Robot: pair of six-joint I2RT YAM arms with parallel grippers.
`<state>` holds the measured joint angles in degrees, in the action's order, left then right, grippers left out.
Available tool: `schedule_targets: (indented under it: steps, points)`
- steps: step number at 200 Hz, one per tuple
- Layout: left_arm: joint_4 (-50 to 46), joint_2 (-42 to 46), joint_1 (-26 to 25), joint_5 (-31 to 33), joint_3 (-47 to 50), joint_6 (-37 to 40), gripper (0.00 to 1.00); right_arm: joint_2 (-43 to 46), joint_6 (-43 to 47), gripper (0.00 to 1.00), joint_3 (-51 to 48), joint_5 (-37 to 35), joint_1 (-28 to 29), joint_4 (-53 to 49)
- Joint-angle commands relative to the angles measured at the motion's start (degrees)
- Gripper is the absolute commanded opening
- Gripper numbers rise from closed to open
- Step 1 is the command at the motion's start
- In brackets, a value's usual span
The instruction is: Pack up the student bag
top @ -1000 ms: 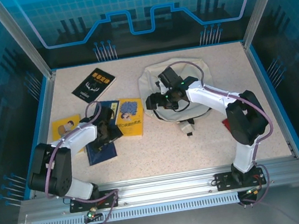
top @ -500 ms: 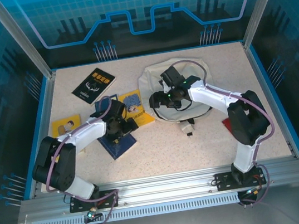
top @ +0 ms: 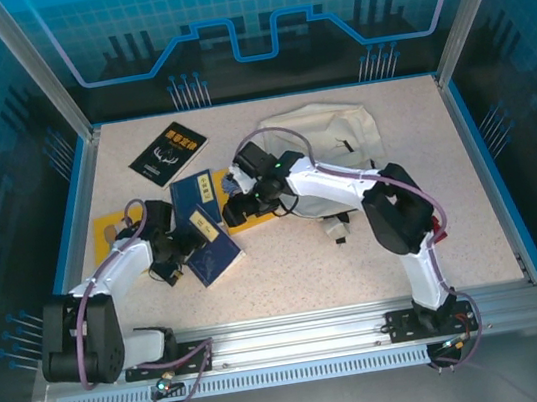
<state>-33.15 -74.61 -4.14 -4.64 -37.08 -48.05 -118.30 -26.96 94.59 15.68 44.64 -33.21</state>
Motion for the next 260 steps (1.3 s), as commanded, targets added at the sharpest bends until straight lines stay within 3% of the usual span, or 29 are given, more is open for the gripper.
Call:
schedule_targets:
  steps: [1, 56, 120, 181, 260]
  points:
    - [0.51, 0.78, 0.90, -2.99, 1.54, -0.81, 0.84, -4.12, 2.67, 0.72, 4.38, 3.72, 1.19, -3.63]
    - [2.89, -1.21, 0.98, -4.22, 3.68, -0.84, 0.73, -11.53, 4.19, 0.59, 10.09, 4.44, 3.46, -7.26]
    - [3.96, -1.79, 1.07, -6.63, 4.12, 0.45, 0.70, -16.20, 3.20, 0.31, 11.63, 1.36, 3.64, -9.41]
    - [14.44, 1.65, 1.09, -19.59, 5.52, 5.45, 0.68, -18.70, 0.89, 0.29, 10.52, 3.27, 2.30, -9.74]
    - [18.74, 9.89, 1.18, -22.27, 6.13, 3.44, 0.57, -19.08, -0.88, 0.28, 9.27, 5.33, 0.97, -8.86]
